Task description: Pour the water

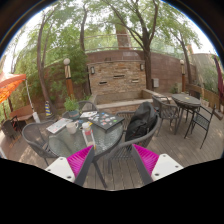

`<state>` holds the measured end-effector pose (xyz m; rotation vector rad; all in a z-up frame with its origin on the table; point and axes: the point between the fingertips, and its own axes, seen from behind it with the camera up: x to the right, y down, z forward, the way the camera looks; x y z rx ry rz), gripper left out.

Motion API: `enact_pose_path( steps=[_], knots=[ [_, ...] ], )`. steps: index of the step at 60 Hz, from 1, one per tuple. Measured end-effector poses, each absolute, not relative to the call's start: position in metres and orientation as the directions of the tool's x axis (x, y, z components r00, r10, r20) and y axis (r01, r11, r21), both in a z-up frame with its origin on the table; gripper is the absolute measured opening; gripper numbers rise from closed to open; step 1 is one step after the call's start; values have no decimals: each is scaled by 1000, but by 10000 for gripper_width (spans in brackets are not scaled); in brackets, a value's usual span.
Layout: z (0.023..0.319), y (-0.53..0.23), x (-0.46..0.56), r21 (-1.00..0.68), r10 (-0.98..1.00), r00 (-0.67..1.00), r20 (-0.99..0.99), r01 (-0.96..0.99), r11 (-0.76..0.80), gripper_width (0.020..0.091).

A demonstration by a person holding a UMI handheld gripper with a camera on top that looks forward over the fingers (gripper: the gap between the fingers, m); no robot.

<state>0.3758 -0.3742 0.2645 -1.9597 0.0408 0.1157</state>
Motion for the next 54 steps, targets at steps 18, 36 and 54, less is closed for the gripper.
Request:
enact_pose_path(
  steps=[18,36,54],
  knots=[
    [275,-386,367,-916,-77,995,-63,-88,-390,829],
    [245,-351,260,-942,-12,1000,-13,-16,-335,825],
    [130,-153,209,-973,62,998,6,20,-231,808]
  ],
)
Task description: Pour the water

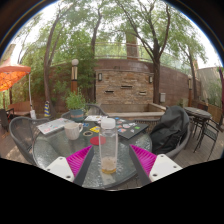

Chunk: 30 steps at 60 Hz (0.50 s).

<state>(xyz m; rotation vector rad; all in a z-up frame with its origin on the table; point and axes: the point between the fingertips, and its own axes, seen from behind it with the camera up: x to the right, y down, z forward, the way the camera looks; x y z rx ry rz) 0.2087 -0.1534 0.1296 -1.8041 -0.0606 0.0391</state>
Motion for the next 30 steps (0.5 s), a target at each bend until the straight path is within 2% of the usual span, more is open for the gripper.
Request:
enact_pose_path(
  steps=[7,14,16,18,19,30],
  knots=[
    [99,-104,197,-975,52,999,12,23,-223,806],
    [86,-70,184,-980,70,997,-19,-4,-200,783],
    [86,-62,182,-983,78,997,-20,-5,-186,725],
    [86,-55,181,-983,76,997,-23,-9,-182,596],
    [85,-52,184,-984,64,998,-21,-9,-180,510],
    [84,-44,180,-991,107,994,-15,-1,-135,431]
  ],
)
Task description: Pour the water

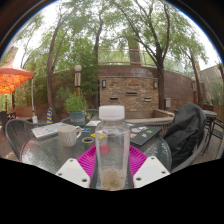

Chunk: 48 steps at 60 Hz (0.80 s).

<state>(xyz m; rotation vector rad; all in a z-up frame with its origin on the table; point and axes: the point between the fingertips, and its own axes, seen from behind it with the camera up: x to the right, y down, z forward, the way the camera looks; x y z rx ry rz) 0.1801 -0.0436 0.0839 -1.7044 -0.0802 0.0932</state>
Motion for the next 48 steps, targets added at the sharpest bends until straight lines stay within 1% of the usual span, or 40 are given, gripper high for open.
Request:
enact_pose_path(
  steps=[5,6,12,18,24,25,26,27,29,30,31,36,39,45,46,47,48],
  knots=[
    [80,-41,182,-982,120,993,-11,12,-188,406],
    [82,-40,183,-980,118,993,1,24,-195,378],
    [86,-24,194,-962,111,990,91,116,-247,378],
    [120,-3,200,-941,119,972,204,228,-250,378],
    [146,33,183,-872,153,902,403,429,-233,378],
    [160,35,185,-855,168,884,436,465,-231,379],
    [155,45,175,-835,165,862,479,505,-219,379],
    [160,51,169,-813,169,838,518,544,-208,379],
    [165,63,158,-758,177,782,598,623,-192,379],
    [177,64,162,-723,195,747,636,664,-188,379],
    [169,75,151,-685,190,709,679,705,-181,379],
    [171,104,122,-480,233,494,838,869,-119,377],
    [166,116,100,-314,239,320,917,947,-65,377],
    [154,132,70,34,218,-33,975,999,-2,373],
    [162,124,69,101,219,-98,971,995,-2,374],
    [158,144,71,137,231,-135,964,991,8,374],
    [158,145,70,185,224,-181,958,983,5,376]
  ],
)
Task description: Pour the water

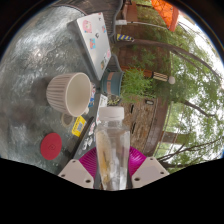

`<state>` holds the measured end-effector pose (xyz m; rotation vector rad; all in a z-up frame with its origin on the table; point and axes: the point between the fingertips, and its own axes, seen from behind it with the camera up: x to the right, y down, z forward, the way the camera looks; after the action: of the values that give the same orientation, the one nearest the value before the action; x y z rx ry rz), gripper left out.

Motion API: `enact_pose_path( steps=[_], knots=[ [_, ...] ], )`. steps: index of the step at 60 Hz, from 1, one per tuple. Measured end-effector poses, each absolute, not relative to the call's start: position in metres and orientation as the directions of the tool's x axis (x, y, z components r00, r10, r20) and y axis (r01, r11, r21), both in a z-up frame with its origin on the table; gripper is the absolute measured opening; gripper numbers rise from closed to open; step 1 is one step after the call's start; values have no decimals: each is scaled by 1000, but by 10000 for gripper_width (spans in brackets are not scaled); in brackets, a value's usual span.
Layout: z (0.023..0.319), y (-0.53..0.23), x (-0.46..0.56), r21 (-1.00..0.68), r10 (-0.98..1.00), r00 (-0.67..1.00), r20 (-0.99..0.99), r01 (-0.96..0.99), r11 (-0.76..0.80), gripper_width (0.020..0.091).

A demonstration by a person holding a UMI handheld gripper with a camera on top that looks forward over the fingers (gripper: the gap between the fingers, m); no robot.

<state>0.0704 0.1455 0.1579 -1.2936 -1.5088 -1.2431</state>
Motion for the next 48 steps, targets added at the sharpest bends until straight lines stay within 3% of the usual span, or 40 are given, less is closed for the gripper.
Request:
enact_pose_path(
  steps=[9,15,22,31,37,40,42,48],
  knots=[
    [154,155,65,577,219,-568,794,817,27,374],
    [162,157,58,743,195,-736,648,667,51,377],
    [174,148,50,775,199,-767,610,630,49,377],
    [167,162,50,759,195,-752,629,649,53,377],
    [173,160,47,685,216,-677,703,727,47,378],
    [175,161,47,570,236,-557,796,822,19,379],
    [166,155,47,397,233,-388,891,918,9,380],
    [210,154,34,-184,157,194,968,980,-75,380]
  ],
)
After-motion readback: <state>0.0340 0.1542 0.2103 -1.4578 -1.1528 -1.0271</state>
